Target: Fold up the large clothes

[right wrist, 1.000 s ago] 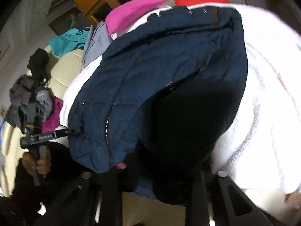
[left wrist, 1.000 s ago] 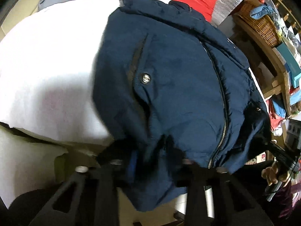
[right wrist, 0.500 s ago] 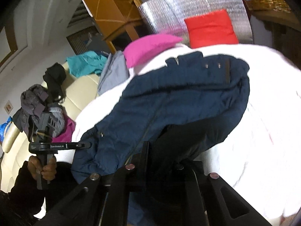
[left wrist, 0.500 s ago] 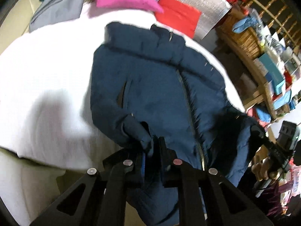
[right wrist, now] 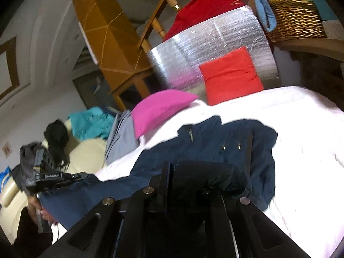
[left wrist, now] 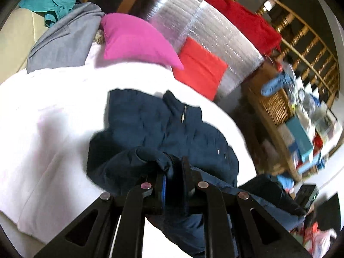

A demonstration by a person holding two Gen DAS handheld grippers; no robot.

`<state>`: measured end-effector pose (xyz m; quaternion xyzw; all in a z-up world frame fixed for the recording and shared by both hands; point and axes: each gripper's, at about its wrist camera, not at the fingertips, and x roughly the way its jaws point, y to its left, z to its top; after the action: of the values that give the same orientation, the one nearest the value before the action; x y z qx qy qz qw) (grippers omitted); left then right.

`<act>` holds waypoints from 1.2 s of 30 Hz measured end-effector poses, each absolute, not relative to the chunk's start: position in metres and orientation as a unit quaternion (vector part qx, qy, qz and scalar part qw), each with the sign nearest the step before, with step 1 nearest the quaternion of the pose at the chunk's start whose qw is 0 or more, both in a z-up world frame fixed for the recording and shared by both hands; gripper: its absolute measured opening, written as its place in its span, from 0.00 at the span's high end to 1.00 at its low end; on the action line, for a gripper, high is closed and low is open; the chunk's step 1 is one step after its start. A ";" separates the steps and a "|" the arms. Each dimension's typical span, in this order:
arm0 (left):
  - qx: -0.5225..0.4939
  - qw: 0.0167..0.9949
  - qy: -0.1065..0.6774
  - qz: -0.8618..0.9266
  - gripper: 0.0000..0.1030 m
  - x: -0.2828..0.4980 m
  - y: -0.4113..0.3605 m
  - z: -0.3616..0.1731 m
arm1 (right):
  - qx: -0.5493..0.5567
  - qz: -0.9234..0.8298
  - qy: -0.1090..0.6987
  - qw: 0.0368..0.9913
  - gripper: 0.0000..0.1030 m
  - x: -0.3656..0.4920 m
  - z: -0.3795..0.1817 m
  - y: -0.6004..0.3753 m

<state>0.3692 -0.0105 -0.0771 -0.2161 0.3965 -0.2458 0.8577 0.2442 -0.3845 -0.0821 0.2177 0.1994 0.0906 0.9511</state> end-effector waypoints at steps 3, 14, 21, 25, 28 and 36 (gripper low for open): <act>-0.239 0.863 0.382 -0.227 0.88 0.395 -0.020 -0.083 | 0.234 0.077 0.190 0.950 0.89 0.273 -0.085 -0.393; -0.275 0.878 0.348 -0.176 0.88 0.505 -0.047 -0.109 | 0.302 0.032 0.193 0.933 0.89 0.383 -0.115 -0.444; -0.250 0.882 0.373 -0.143 0.84 0.570 -0.068 -0.138 | 0.335 0.025 0.230 0.913 0.89 0.451 -0.141 -0.469; -0.255 0.866 0.405 -0.146 0.75 0.594 -0.070 -0.156 | 0.406 0.039 0.274 0.871 0.85 0.479 -0.171 -0.492; -0.304 0.838 0.418 -0.173 0.55 0.606 -0.060 -0.162 | 0.477 0.064 0.287 0.828 0.79 0.491 -0.189 -0.512; -0.462 0.811 0.315 -0.174 0.13 0.598 0.005 -0.156 | 0.595 0.124 0.225 0.762 0.51 0.489 -0.200 -0.546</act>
<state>0.5979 0.0055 -0.1556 -0.4620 0.3146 -0.1735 0.8109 0.4893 -0.5462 -0.1996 0.5945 0.2252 0.1243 0.7618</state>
